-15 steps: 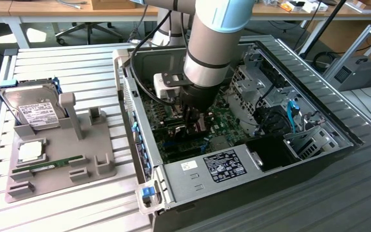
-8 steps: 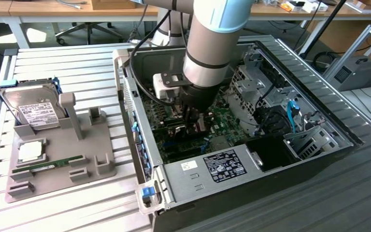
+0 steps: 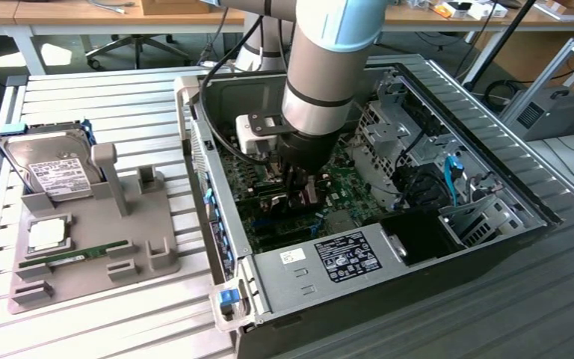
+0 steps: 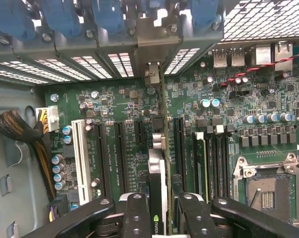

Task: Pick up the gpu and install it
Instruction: 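Insert the gpu into the slot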

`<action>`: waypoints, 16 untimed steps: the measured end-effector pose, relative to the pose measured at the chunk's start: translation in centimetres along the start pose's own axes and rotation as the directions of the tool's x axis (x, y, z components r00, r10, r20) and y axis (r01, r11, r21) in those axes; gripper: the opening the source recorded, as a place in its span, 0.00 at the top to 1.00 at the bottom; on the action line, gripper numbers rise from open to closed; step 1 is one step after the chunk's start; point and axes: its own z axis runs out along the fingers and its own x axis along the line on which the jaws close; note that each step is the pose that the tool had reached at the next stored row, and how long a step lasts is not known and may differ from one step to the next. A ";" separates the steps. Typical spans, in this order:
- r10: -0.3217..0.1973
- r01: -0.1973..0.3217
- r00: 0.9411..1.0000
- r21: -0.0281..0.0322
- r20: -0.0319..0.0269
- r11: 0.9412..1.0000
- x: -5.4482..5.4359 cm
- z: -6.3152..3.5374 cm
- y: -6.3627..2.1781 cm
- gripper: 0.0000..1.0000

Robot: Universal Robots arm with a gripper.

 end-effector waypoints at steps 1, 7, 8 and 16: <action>0.000 0.000 1.000 0.000 0.000 1.000 0.0 0.00 0.00 0.73; 0.000 0.000 1.000 0.023 0.002 1.000 0.0 0.00 0.20 0.73; 0.000 0.000 1.000 0.028 0.002 1.000 0.0 0.01 0.24 0.73; -0.001 0.001 1.000 0.039 0.003 0.999 0.0 -0.08 0.41 0.73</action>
